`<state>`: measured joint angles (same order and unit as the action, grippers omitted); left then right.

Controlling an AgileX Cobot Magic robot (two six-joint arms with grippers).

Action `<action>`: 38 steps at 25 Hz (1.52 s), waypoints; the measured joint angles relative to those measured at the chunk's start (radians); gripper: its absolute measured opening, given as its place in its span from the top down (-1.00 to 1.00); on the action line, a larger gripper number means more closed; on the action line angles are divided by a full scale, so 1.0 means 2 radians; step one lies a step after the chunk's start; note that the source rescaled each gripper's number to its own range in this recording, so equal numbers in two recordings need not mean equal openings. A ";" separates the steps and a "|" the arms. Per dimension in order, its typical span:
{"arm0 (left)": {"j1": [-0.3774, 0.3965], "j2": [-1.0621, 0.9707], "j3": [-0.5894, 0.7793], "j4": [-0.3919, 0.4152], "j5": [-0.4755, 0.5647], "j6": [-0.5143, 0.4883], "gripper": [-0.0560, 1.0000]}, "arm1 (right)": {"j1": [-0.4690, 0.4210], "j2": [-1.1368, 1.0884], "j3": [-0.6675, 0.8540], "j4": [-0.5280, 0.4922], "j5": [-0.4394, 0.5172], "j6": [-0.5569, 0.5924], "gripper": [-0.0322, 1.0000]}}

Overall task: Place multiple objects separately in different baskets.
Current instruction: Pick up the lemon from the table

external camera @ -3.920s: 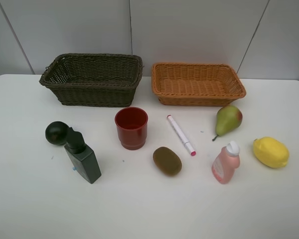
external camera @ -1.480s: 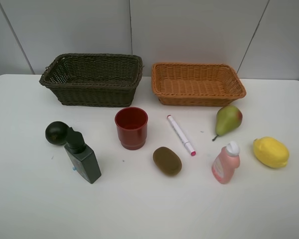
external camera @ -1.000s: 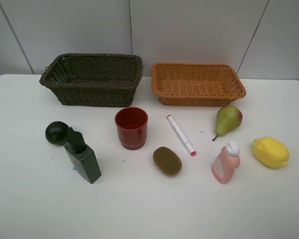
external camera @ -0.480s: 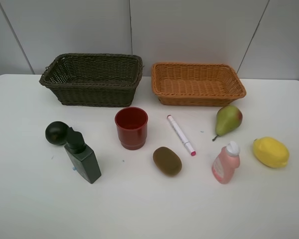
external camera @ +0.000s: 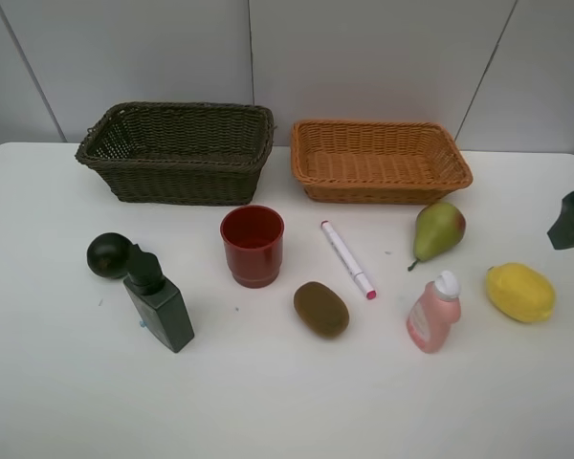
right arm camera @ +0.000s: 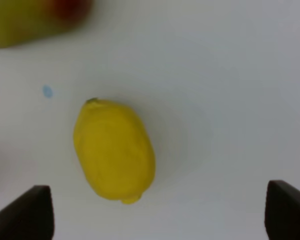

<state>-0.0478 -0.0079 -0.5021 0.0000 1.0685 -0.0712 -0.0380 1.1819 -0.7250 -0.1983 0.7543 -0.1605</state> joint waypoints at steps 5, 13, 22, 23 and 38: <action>0.000 0.000 0.000 0.000 0.000 0.000 -1.00 | 0.000 0.048 0.000 -0.007 -0.011 -0.009 -0.81; 0.000 0.000 0.000 0.000 0.000 0.000 -1.00 | 0.000 0.130 -0.001 -0.008 -0.050 -0.050 -0.81; 0.000 0.000 0.000 0.000 0.000 0.000 -1.00 | 0.000 0.212 -0.001 -0.008 -0.092 -0.063 -0.81; 0.000 0.000 0.000 0.000 0.000 0.000 -1.00 | 0.000 0.220 -0.001 -0.008 -0.094 -0.063 -0.81; 0.000 0.000 0.000 0.000 0.000 0.000 -1.00 | 0.000 0.244 -0.001 -0.008 -0.107 -0.063 -0.78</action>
<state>-0.0478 -0.0079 -0.5021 0.0000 1.0685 -0.0712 -0.0380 1.6694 -0.7269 -0.2142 0.5406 -0.2871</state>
